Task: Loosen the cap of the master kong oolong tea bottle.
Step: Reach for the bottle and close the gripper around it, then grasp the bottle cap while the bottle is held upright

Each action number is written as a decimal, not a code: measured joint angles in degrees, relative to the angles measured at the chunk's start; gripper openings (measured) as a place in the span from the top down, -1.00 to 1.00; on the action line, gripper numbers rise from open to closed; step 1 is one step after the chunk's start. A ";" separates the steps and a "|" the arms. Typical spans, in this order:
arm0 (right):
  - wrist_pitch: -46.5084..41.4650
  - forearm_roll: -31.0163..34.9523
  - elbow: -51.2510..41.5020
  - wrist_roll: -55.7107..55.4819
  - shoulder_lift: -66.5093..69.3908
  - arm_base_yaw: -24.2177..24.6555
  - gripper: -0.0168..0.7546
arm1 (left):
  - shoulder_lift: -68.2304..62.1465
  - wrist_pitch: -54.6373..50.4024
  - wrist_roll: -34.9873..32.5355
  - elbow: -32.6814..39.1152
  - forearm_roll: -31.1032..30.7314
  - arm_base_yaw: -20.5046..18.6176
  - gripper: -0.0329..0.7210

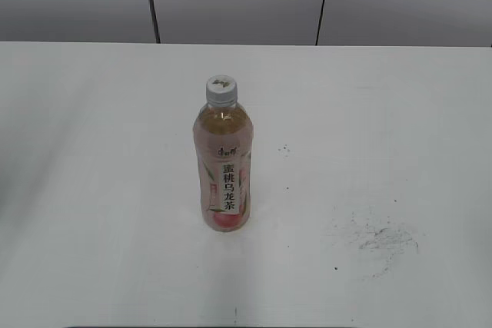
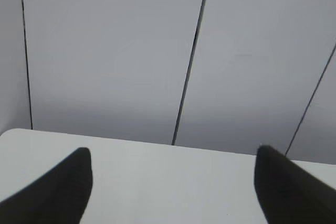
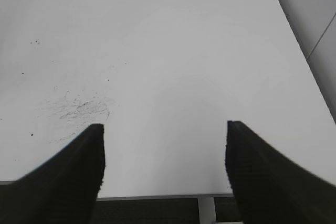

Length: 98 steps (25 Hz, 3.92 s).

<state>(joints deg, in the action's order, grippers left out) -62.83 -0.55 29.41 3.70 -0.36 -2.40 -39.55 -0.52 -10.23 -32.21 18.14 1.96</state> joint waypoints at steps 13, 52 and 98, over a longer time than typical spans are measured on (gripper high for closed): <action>0.00 0.00 0.00 0.00 0.00 0.00 -0.43 | -40.83 39.87 2.71 0.05 -3.61 15.04 -0.58; 0.00 0.00 0.00 0.00 0.00 0.00 -0.43 | -58.98 69.51 31.10 9.03 -62.76 15.10 -0.69; 7.57 12.42 6.37 17.95 19.43 0.00 -0.25 | -74.54 69.65 30.02 -6.40 -61.62 24.80 -0.27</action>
<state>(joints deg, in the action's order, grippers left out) -55.26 11.87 35.78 21.66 19.07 -2.40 -114.09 69.12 19.79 -38.61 -43.48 26.76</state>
